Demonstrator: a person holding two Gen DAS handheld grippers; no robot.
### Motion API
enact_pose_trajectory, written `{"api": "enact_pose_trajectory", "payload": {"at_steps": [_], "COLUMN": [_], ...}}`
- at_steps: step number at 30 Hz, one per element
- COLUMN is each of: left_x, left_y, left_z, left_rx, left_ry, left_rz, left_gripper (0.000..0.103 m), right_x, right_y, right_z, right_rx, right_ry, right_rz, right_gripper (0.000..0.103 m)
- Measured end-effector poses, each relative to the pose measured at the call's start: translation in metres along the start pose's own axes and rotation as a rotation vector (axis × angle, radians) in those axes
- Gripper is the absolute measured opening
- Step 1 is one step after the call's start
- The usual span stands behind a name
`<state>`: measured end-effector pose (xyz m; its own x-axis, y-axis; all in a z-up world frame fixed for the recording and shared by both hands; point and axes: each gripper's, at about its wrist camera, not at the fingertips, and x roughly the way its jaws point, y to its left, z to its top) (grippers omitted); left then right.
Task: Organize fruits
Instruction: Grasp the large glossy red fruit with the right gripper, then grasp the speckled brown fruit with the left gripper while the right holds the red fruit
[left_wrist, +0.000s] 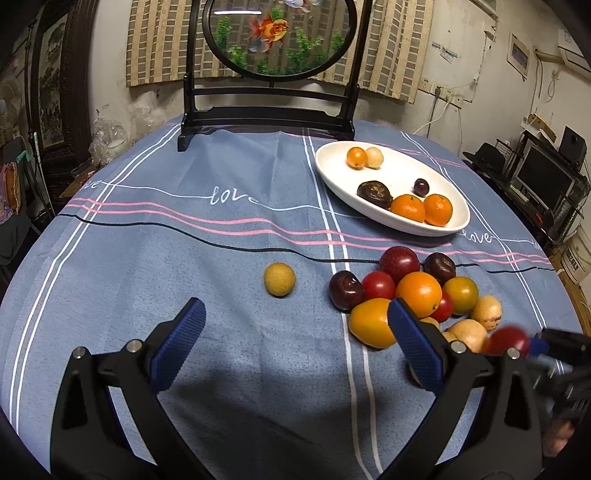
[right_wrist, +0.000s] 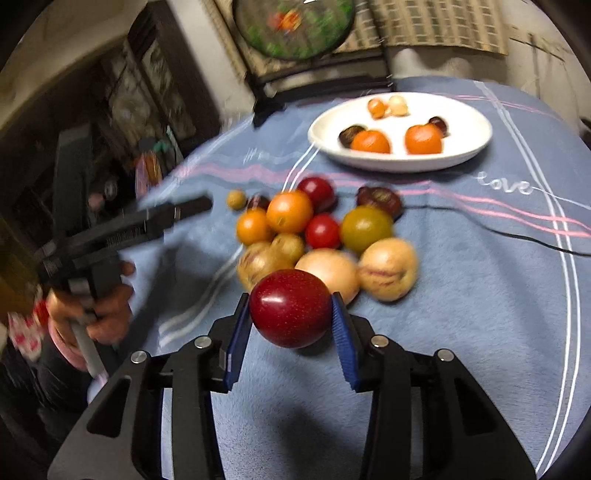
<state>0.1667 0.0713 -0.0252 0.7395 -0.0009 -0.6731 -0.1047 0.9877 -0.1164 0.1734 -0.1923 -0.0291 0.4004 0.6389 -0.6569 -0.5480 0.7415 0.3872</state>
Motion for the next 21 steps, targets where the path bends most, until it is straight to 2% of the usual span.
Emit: {"api": "enact_pose_trajectory", "payload": {"at_steps": [2, 5, 7, 9, 11, 14, 21], "left_x": [0.000, -0.002, -0.006, -0.010, -0.011, -0.008, -0.002], "left_y": [-0.003, -0.014, -0.025, -0.038, -0.050, -0.062, -0.075], "left_z": [-0.001, -0.005, -0.008, -0.013, -0.019, -0.026, -0.035], "left_rx": [0.013, 0.053, 0.109, 0.188, 0.252, 0.310, 0.353], "left_ry": [0.011, 0.051, 0.051, 0.032, 0.029, 0.063, 0.103], "left_rz": [-0.034, -0.197, -0.252, -0.251, -0.257, -0.287, -0.309], "left_gripper": [0.100, 0.101, 0.100, 0.099, 0.083, 0.070, 0.066], "right_x": [-0.007, -0.013, -0.015, -0.018, -0.018, -0.015, -0.016], "right_y": [-0.014, -0.028, -0.030, -0.030, -0.029, -0.028, -0.027], "right_z": [0.003, 0.003, 0.002, 0.001, 0.000, 0.000, 0.002], "right_rx": [0.059, 0.125, 0.138, 0.136, 0.133, 0.136, 0.134], "right_ry": [-0.033, -0.051, -0.058, -0.064, -0.064, -0.053, -0.053], "right_rz": [-0.019, -0.038, -0.042, -0.042, -0.041, -0.045, -0.050], "right_gripper": [0.043, 0.043, 0.043, 0.043, 0.043, 0.043, 0.043]}}
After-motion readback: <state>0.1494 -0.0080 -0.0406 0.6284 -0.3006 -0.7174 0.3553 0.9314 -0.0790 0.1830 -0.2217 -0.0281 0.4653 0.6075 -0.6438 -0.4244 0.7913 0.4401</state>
